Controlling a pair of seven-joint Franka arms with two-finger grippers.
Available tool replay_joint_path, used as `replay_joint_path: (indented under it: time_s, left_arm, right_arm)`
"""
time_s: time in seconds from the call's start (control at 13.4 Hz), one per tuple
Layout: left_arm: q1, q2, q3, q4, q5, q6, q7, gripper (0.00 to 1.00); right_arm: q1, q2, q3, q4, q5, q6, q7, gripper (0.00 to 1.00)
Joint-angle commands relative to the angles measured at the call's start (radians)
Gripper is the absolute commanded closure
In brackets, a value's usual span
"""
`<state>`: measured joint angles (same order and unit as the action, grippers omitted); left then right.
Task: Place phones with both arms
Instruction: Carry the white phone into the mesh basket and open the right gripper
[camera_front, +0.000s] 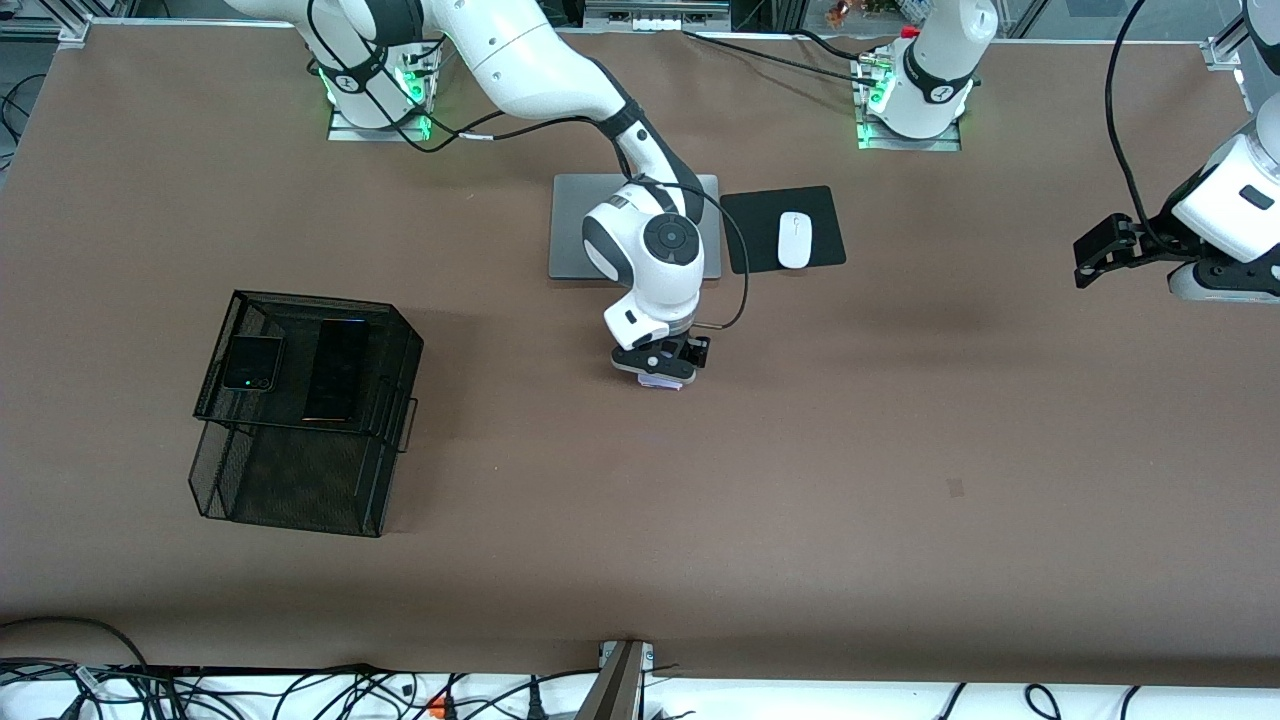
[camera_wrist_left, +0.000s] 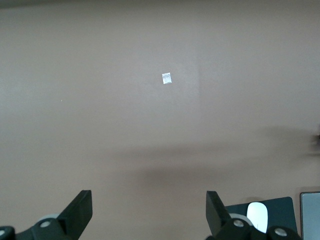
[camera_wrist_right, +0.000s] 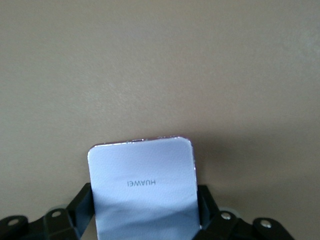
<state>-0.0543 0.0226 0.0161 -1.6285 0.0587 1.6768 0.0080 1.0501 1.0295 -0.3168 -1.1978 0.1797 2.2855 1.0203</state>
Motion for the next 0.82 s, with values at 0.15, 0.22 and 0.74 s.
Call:
replay_joint_path:
  time_s: [0.15,0.22,0.74]
  left_arm:
    - [-0.001,0.002,0.004,0.012,-0.011,0.001,-0.006,0.00]
    - [-0.001,0.002,0.002,0.012,-0.011,0.001,-0.006,0.00]
    - [-0.002,0.002,-0.001,0.013,-0.011,0.001,-0.010,0.00]
  right_arm:
    - [-0.025,-0.177,-0.031,0.027,-0.006,-0.243,-0.063,0.74]
    - [-0.056,-0.228,-0.028,0.027,-0.005,-0.320,-0.101,0.74]
    - [-0.245,-0.664,-0.130,-0.370,-0.008,-0.523,-0.590,0.74]
